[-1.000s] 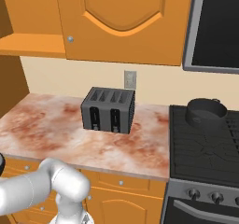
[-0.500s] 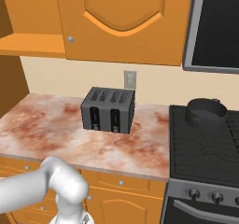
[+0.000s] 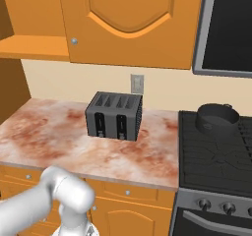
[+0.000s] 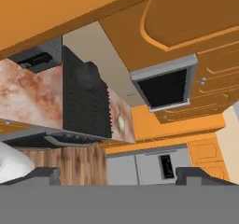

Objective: Open the cabinet and move the ladle to the pot. Then close the cabinet.

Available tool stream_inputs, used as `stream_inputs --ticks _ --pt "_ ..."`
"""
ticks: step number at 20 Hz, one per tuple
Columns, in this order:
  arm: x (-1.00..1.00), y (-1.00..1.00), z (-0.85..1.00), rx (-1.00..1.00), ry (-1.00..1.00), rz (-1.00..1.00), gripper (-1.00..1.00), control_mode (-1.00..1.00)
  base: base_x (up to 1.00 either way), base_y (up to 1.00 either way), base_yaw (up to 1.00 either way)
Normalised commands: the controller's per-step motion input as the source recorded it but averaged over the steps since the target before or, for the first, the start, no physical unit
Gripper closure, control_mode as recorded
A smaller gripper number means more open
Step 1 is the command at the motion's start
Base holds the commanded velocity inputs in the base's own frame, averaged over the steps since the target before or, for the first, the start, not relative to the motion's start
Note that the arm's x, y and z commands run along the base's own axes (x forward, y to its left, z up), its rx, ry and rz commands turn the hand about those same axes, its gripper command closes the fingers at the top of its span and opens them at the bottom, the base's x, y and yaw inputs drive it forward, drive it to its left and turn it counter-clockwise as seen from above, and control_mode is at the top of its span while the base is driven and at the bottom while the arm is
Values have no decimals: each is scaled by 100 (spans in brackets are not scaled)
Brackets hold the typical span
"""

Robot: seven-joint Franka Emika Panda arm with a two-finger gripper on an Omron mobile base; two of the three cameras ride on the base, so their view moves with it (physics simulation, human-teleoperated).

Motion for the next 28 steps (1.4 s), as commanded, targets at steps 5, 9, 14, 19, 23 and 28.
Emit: stream_inputs --ticks 5,9,14,19,23,28 --pt "-40 -100 0 25 -3 0 -100 -100 0 0 0" --pt "-4 -100 0 32 0 3 -100 -100 0 0 0" --pt "35 -84 0 40 0 11 -100 -100 0 0 0" --pt "62 -51 0 46 0 21 -100 -100 0 0 0" --pt "48 -8 0 45 3 25 -100 -100 0 0 0" --pt "42 17 0 38 9 25 -100 -100 0 0 0"
